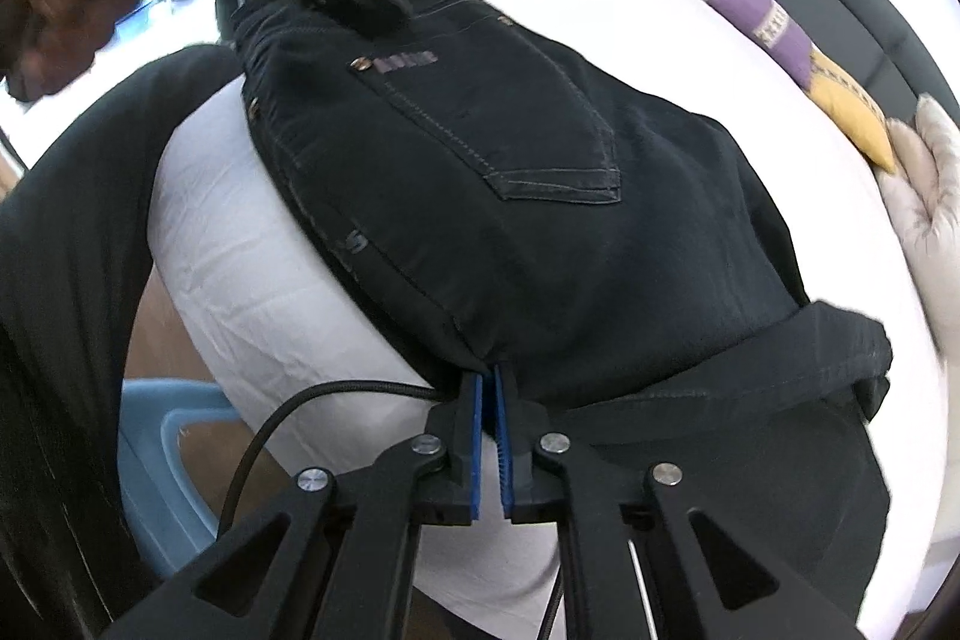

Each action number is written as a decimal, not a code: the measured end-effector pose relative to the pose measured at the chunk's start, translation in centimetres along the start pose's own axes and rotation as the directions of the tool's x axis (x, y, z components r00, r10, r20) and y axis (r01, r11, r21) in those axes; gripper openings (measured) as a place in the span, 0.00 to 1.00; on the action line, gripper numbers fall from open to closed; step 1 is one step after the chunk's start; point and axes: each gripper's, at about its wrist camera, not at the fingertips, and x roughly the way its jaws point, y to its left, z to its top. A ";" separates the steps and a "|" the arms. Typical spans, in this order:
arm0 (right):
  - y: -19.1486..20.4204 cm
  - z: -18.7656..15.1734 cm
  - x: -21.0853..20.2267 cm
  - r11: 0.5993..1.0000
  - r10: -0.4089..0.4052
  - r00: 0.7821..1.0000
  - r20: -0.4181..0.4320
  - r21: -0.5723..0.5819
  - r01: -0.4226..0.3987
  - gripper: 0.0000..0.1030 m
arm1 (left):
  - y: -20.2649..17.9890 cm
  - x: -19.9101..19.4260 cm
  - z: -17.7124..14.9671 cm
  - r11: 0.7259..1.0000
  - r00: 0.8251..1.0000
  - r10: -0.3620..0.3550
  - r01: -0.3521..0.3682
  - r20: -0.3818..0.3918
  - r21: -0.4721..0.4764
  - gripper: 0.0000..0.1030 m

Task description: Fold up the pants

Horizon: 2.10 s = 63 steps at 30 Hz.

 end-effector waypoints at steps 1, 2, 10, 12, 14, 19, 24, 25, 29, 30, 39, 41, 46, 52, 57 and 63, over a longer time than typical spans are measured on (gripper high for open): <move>-0.3 -0.1 -0.1 1.000 0.004 1.000 0.008 0.027 -0.004 0.09 | 0.1 1.7 0.4 1.000 0.999 0.015 -0.016 -0.032 -0.020 0.01; -0.7 -0.3 -0.2 0.998 0.014 1.000 0.017 0.064 -0.015 0.17 | 0.2 3.7 0.6 0.999 0.997 0.038 -0.040 -0.073 -0.032 0.01; -9.3 -3.0 -4.2 0.856 0.135 0.969 0.204 0.469 -0.218 0.67 | 1.5 7.1 0.5 0.984 0.998 0.018 -0.030 -0.068 -0.176 0.01; -14.0 -4.0 -4.8 0.748 0.113 0.958 0.262 0.612 -0.256 0.67 | 1.6 7.5 0.5 0.985 0.998 0.032 -0.041 -0.057 -0.170 0.01; -18.4 -4.8 -5.1 0.643 0.068 0.952 0.299 0.717 -0.271 0.67 | 1.5 7.9 0.6 0.984 0.997 0.040 -0.051 -0.065 -0.168 0.01; -29.0 -8.3 -2.8 0.293 -0.034 0.908 0.417 0.873 -0.390 0.64 | 1.8 8.9 0.6 0.980 0.998 0.022 -0.034 -0.063 -0.197 0.01; -35.7 -11.2 1.0 0.052 -0.107 0.903 0.416 0.910 -0.412 0.59 | 1.8 9.5 0.6 0.978 0.998 0.024 -0.037 -0.066 -0.203 0.01; -36.4 -11.3 1.6 0.037 -0.113 0.903 0.415 0.910 -0.414 0.59 | 1.7 9.8 0.8 0.978 0.997 0.024 -0.037 -0.067 -0.204 0.01; -39.0 -10.6 4.4 -0.007 -0.092 0.922 0.376 0.926 -0.378 0.58 | 2.8 8.8 -0.1 0.977 0.997 0.018 -0.032 -0.068 -0.213 0.01; -39.6 -10.4 5.1 -0.019 -0.083 0.925 0.370 0.928 -0.373 0.58 | 2.9 8.6 -0.2 0.976 0.997 0.017 -0.031 -0.069 -0.214 0.01; -42.0 -11.3 9.2 -0.061 -0.026 0.935 0.354 0.933 -0.355 0.09 | 3.6 8.1 -0.9 0.973 0.998 0.005 -0.021 -0.069 -0.229 0.01; -41.9 -11.3 8.7 -0.052 -0.044 0.927 0.372 0.926 -0.374 0.05 | 3.5 8.1 -0.8 0.973 0.997 0.005 -0.021 -0.071 -0.230 0.01; -41.4 -11.9 3.7 0.034 -0.145 0.902 0.406 0.913 -0.406 0.04 | 3.6 8.1 -0.8 0.975 0.997 0.012 -0.028 -0.074 -0.220 0.01; -38.9 -18.9 -4.4 0.000 -0.315 0.857 0.407 0.903 -0.429 0.04 | 3.0 8.2 -0.9 0.977 0.997 0.025 -0.040 -0.071 -0.209 0.01; -34.5 -28.8 -6.6 -0.167 -0.389 0.865 0.318 0.899 -0.406 0.04 | 2.7 8.2 -0.9 0.978 0.997 0.035 -0.048 -0.071 -0.202 0.01; -30.5 -34.9 -4.6 -0.327 -0.401 0.854 0.331 0.819 -0.471 0.12 | 1.6 8.8 -0.4 0.979 0.995 0.055 -0.071 -0.085 -0.193 0.01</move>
